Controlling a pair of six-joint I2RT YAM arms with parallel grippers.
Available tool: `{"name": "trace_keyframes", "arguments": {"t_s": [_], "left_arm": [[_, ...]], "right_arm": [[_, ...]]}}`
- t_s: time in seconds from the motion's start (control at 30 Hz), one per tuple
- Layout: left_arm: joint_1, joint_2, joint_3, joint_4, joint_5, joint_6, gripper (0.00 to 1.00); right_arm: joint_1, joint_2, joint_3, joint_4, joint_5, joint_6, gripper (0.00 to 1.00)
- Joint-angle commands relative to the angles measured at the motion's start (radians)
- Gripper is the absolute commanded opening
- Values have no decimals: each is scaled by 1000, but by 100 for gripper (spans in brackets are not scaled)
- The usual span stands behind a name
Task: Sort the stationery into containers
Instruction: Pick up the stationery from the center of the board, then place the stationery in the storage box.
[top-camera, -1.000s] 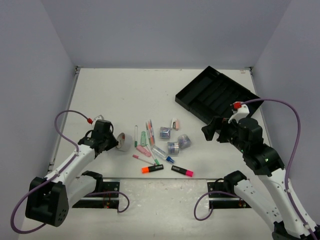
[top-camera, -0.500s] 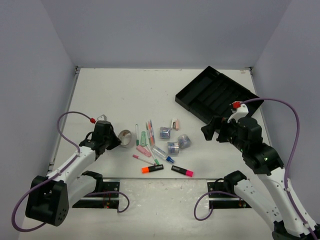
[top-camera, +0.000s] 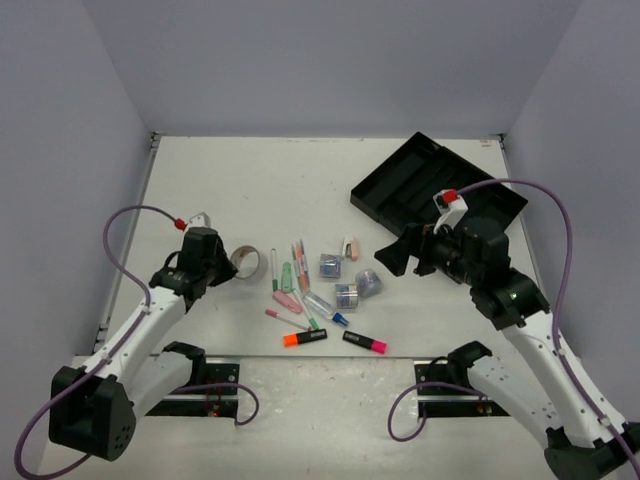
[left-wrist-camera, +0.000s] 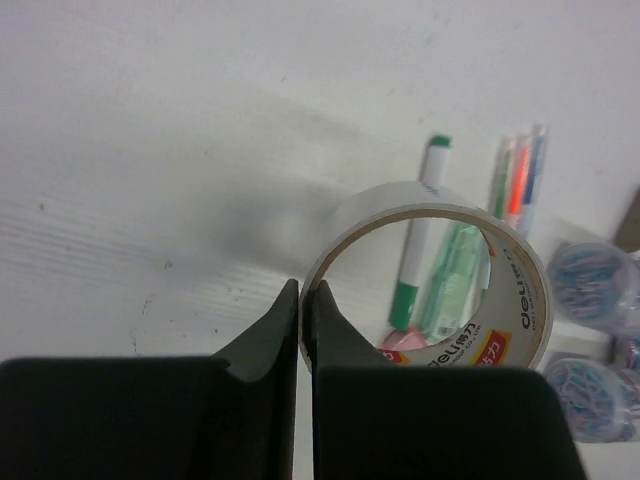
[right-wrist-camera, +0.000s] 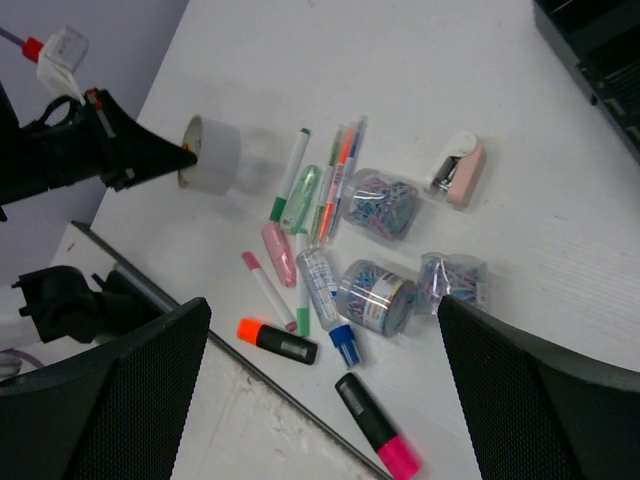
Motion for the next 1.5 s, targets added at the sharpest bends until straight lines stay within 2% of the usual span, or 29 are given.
{"name": "trace_keyframes", "arguments": {"t_s": [0.0,0.17,0.2,0.23,0.3,0.37,0.43,0.57,0.7,0.8,0.97,1.07,1.13,1.3,1.4,1.43,1.47], "left_arm": [[-47,-21,177,-69,-72,102,0],[-185,43,279,-99,-134,125,0],[-263,55,306,-100,-188,121,0],[-272,66,309,-100,-194,121,0],[-403,113,354,-102,-270,111,0],[-458,158,381,-96,-292,109,0],[-509,190,394,-57,-278,109,0],[-529,193,395,-8,-245,95,0],[-532,191,391,34,-203,95,0],[-533,200,386,63,-186,90,0],[-533,238,399,65,-182,88,0],[-534,244,401,64,-180,84,0],[-536,241,403,64,-184,81,0],[-537,217,423,47,-207,49,0],[-542,216,437,47,-214,34,0],[-542,216,440,47,-214,33,0],[-542,215,445,47,-212,24,0]], "right_arm": [[110,123,73,135,-39,31,96],[311,407,276,18,251,-4,88],[354,440,318,15,279,-2,86],[359,443,322,15,297,-1,86],[408,544,391,15,345,6,78],[422,601,438,-1,377,15,74],[430,666,489,-20,403,19,66],[440,720,509,-60,484,17,54],[443,741,490,-48,449,13,51],[457,774,488,-43,431,9,43],[462,792,477,-24,419,13,43],[465,803,482,-20,414,7,38],[469,823,483,-26,428,4,30],[472,857,480,-41,482,3,21],[474,864,483,-48,515,5,8],[472,865,485,-52,522,6,0],[474,861,484,-51,530,6,0]]}}
